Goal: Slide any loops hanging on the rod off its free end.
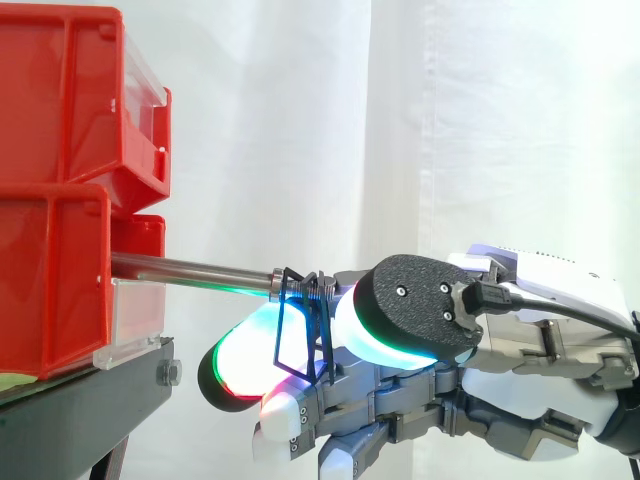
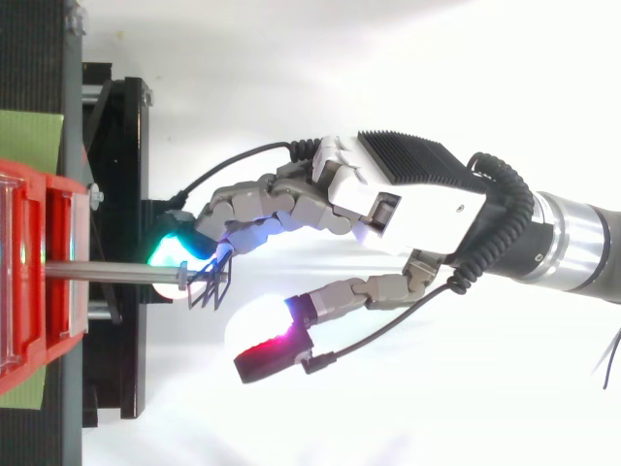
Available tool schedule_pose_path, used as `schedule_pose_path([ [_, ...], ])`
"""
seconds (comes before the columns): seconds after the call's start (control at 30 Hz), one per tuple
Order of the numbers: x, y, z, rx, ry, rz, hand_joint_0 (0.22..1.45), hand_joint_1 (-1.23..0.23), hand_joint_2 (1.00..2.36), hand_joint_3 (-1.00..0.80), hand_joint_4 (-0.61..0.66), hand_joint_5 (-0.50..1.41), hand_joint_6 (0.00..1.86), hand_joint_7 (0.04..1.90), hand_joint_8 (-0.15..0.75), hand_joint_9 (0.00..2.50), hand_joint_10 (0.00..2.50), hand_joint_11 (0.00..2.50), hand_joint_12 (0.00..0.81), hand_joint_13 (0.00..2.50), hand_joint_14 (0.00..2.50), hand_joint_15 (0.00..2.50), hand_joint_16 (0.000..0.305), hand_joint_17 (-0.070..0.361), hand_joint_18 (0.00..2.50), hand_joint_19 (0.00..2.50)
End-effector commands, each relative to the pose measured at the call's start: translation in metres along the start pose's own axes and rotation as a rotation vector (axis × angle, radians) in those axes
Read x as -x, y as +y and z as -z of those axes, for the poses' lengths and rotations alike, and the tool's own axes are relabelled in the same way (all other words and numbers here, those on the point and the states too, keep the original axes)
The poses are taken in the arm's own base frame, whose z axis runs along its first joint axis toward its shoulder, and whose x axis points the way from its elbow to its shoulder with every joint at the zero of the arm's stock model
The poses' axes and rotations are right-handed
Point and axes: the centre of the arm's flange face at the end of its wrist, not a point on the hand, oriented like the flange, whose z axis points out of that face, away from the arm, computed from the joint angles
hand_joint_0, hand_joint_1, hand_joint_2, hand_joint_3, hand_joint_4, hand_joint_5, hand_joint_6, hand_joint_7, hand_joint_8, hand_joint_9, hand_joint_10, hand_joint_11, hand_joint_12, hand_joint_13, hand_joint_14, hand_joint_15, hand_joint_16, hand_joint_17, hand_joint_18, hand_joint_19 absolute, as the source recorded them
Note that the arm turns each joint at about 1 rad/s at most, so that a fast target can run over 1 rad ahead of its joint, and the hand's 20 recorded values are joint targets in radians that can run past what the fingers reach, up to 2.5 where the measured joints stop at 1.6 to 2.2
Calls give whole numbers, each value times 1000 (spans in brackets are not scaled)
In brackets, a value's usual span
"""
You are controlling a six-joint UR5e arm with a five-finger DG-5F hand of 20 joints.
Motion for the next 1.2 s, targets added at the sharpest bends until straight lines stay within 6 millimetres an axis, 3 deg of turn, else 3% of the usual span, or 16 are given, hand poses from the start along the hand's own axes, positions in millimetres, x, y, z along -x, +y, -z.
schedule_pose_path([
  [0.0,2,-1,0,0,-1,1,613,-672,1020,-251,209,-163,870,869,300,722,8,237,395,772,11,287,59,133,792,579],
  [0.3,2,-1,0,-3,0,3,631,-736,1023,-202,143,-164,915,842,303,760,11,273,392,788,12,293,58,131,807,578],
  [0.7,3,-2,0,-3,-1,6,630,-807,1025,-84,67,-120,915,1068,304,931,12,352,384,868,13,321,57,129,861,608],
  [1.17,2,-5,3,-27,12,6,623,-806,1021,-94,107,-113,910,1069,316,946,11,334,398,876,14,317,60,136,882,595],
])
